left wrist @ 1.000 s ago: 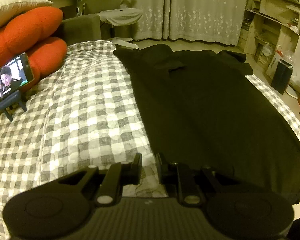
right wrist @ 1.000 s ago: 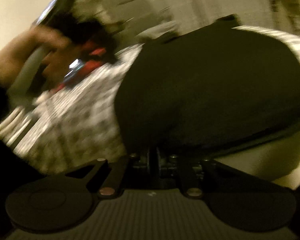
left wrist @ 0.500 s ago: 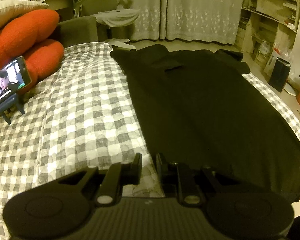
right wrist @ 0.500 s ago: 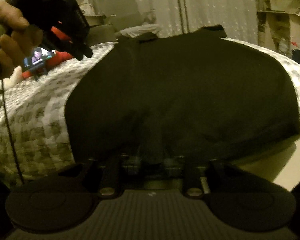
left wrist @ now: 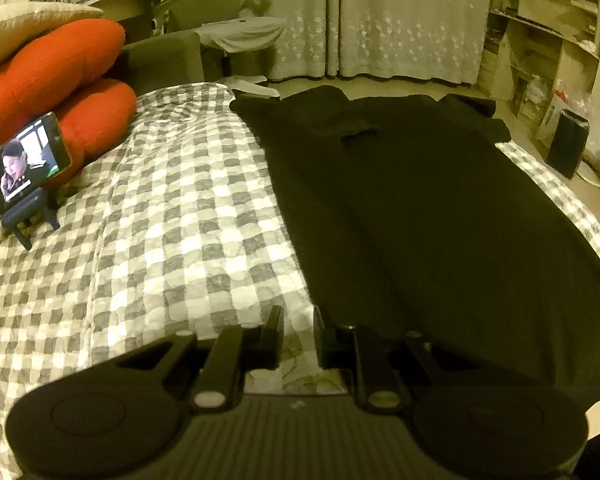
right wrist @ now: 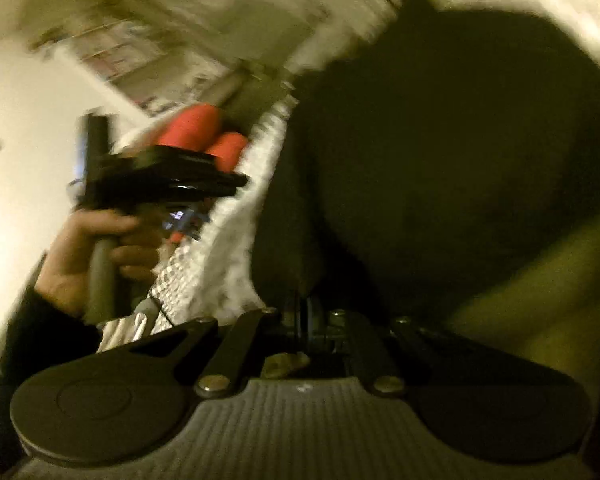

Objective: Fold clothes

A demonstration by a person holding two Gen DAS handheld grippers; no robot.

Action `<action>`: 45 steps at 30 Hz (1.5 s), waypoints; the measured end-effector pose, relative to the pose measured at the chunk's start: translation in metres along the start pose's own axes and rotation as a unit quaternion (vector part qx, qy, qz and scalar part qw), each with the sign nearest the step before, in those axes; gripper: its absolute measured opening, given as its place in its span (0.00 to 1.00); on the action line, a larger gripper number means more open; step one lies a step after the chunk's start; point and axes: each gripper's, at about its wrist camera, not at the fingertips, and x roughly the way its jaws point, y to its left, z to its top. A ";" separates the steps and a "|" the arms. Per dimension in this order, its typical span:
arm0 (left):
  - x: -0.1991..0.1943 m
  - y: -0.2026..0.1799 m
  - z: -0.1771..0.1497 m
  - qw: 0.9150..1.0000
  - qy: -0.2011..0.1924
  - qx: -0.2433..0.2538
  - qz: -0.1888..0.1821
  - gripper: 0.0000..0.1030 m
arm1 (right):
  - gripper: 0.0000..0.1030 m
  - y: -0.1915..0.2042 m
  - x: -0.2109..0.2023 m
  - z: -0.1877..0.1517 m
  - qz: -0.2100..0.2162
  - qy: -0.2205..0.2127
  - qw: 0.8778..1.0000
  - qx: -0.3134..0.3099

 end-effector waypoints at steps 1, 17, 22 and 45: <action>0.001 -0.002 -0.001 1.000 0.002 0.005 0.001 0.16 | 0.04 -0.008 0.001 -0.001 -0.011 0.004 1.000 0.017; 0.006 -0.007 -0.002 1.000 0.010 0.024 0.007 0.16 | 0.06 -0.001 0.011 -0.011 -0.095 0.007 0.993 -0.072; 0.005 -0.005 -0.002 1.000 0.008 0.022 0.004 0.16 | 0.19 -0.023 0.021 -0.011 -0.099 0.019 0.995 0.008; 0.002 -0.005 0.000 1.000 0.002 0.019 0.000 0.16 | 0.02 -0.002 0.041 -0.036 -0.014 0.020 0.997 0.067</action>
